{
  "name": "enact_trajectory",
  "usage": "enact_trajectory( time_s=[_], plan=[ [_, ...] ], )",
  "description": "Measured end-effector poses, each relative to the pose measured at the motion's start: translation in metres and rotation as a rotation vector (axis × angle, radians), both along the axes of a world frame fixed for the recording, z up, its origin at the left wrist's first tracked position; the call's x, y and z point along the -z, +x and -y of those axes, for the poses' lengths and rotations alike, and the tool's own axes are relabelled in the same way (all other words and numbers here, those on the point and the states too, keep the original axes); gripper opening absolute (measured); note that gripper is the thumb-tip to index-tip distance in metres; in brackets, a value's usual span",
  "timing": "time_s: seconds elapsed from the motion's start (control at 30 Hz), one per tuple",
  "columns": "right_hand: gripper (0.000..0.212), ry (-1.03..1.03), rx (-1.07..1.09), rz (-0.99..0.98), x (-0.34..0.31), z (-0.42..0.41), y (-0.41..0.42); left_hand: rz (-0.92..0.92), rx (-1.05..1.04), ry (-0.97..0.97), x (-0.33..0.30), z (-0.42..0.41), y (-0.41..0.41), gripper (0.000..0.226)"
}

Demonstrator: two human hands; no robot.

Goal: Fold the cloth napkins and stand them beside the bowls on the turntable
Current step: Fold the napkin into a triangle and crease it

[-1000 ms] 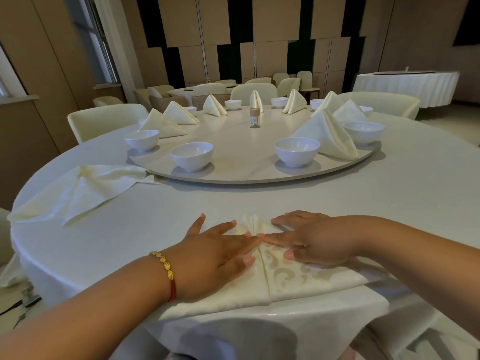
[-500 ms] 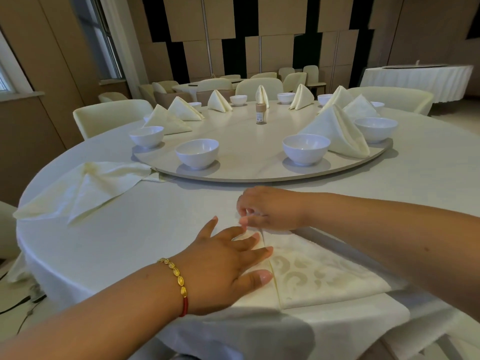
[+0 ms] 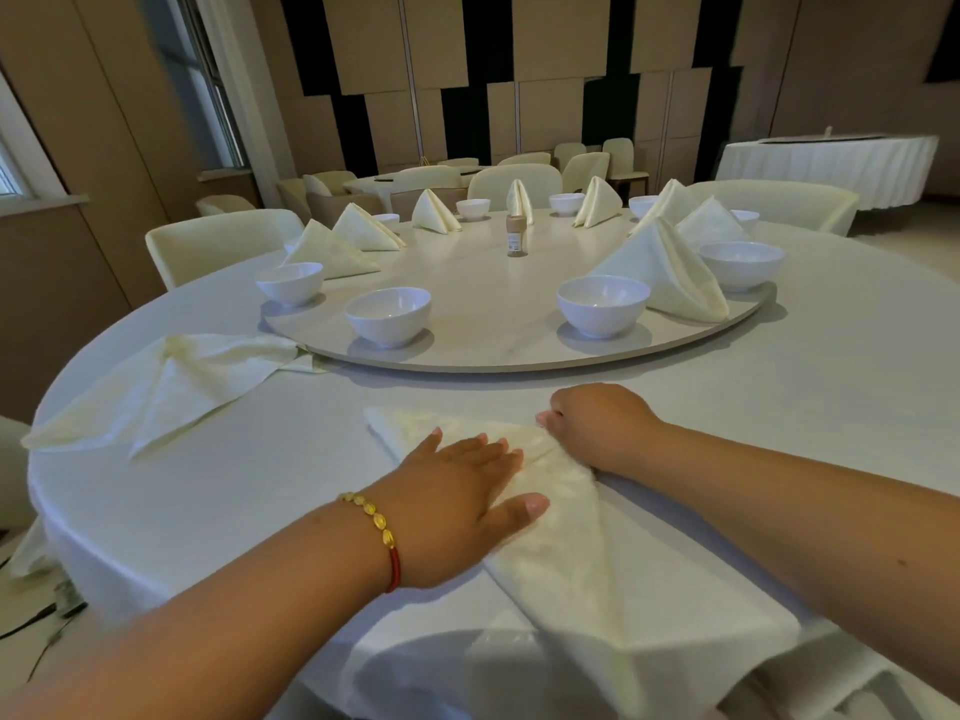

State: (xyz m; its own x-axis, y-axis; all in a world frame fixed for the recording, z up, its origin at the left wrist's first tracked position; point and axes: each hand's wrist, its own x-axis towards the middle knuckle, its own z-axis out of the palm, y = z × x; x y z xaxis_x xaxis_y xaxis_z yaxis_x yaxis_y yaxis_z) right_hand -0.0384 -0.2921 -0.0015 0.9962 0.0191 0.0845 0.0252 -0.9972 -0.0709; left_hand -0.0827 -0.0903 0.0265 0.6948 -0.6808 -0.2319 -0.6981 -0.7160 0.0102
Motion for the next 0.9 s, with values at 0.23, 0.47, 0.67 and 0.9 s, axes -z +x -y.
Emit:
enact_trajectory(
  time_s=[0.23, 0.47, 0.67, 0.9],
  plan=[
    [0.036, 0.04, 0.247, -0.064, 0.007, 0.022, -0.034, -0.024, -0.099, -0.141, 0.024, 0.014, -0.023, 0.079],
    [0.041, 0.082, 0.33, -0.066, 0.006, 0.025, -0.052, -0.032, -0.09, -0.122, 0.03, 0.021, -0.026, 0.085],
    [0.037, 0.097, 0.317, -0.084, 0.003, 0.022, -0.054, 0.002, -0.089, -0.111, 0.035, 0.021, -0.027, 0.081],
    [0.037, 0.07, 0.269, 0.096, 0.001, 0.027, -0.057, 0.024, -0.082, -0.11, 0.037, 0.022, -0.028, 0.088]
  ],
)
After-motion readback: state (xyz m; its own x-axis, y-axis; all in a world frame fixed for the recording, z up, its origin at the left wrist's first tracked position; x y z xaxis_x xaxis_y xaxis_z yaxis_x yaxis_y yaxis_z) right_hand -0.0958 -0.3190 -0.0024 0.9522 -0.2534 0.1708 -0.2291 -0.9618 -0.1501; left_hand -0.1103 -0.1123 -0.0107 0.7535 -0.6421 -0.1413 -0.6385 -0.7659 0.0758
